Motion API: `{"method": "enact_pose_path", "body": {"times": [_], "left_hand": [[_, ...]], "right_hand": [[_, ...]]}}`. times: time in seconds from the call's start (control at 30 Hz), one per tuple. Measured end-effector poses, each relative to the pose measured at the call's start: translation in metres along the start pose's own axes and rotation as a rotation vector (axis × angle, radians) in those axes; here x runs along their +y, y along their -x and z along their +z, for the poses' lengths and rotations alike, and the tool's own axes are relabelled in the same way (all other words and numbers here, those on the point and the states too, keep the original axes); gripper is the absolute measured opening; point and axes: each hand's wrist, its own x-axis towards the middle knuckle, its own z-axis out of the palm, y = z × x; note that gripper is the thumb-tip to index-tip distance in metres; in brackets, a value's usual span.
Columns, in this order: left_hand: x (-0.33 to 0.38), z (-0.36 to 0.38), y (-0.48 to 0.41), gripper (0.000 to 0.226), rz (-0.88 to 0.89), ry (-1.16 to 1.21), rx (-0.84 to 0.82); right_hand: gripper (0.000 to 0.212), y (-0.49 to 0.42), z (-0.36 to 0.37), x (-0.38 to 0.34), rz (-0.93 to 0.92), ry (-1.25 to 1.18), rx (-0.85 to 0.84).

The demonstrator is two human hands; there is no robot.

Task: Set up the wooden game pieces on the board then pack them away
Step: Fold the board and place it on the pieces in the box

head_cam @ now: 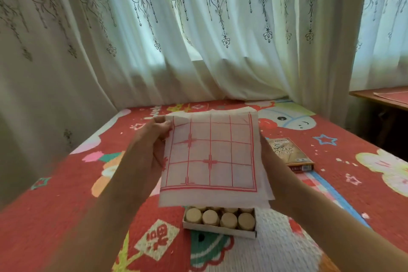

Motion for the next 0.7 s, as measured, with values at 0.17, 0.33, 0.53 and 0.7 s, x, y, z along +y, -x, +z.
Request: {"method": "enact_pose_path", "body": {"times": [0.17, 0.33, 0.53, 0.7], "left_hand": [[-0.028, -0.012, 0.01, 0.014, -0.112, -0.08, -0.056], [-0.036, -0.007, 0.016, 0.031, -0.17, -0.157, -0.093], [-0.038, -0.007, 0.017, 0.022, -0.218, -0.143, -0.08], [-0.036, -0.006, 0.018, 0.024, -0.126, -0.171, -0.052]], "right_hand": [[0.081, 0.001, -0.008, -0.003, -0.001, -0.191, -0.034], [0.042, -0.006, -0.018, 0.004, -0.083, 0.058, 0.105], [0.027, -0.01, -0.021, 0.007, -0.134, 0.176, 0.159], [0.019, -0.008, -0.018, 0.003, -0.209, 0.227, 0.226]]}}
